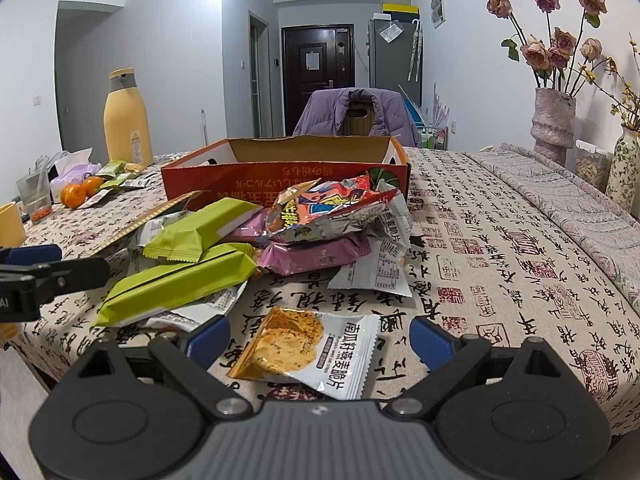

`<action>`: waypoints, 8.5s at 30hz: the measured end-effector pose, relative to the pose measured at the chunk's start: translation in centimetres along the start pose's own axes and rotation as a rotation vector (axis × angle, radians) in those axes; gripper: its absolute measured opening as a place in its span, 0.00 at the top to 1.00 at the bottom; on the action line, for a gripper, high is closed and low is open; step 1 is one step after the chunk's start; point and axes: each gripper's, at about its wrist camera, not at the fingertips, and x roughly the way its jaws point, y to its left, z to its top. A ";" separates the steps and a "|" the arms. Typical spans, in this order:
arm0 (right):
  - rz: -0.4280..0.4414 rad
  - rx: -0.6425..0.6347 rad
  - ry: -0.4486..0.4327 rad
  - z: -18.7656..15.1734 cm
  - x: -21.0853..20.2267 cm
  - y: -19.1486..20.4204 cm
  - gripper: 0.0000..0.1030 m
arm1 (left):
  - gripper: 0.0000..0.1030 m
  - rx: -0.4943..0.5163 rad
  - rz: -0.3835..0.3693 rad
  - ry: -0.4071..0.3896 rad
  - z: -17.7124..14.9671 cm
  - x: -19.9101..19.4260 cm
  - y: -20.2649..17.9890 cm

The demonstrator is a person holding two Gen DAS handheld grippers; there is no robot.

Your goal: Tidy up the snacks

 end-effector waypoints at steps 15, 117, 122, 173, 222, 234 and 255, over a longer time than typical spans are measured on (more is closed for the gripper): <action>0.002 -0.009 0.025 -0.3 0.6 0.1 0.07 | 0.00 -0.006 0.002 0.004 -0.1 0.2 0.2; 0.085 -0.048 -0.312 8.3 0.7 -0.4 0.89 | 0.57 -0.100 -0.032 0.015 11.1 6.2 5.7; 0.089 -0.077 -0.292 12.1 3.7 -1.2 0.89 | 0.57 -0.075 0.005 0.001 13.9 7.9 4.8; 0.047 -0.082 0.010 19.6 15.3 -3.7 0.00 | 0.00 -0.004 0.117 0.040 17.0 17.5 1.4; -0.057 -0.036 0.059 4.1 8.0 -2.9 0.31 | 0.00 -0.068 0.058 -0.022 3.9 4.6 3.0; -0.009 -0.029 0.080 3.9 9.1 -3.6 0.45 | 0.00 -0.079 0.064 -0.013 4.1 4.6 3.3; -0.089 0.013 -0.066 4.1 4.9 -6.3 0.50 | 0.00 -0.098 0.087 0.019 4.2 5.1 3.7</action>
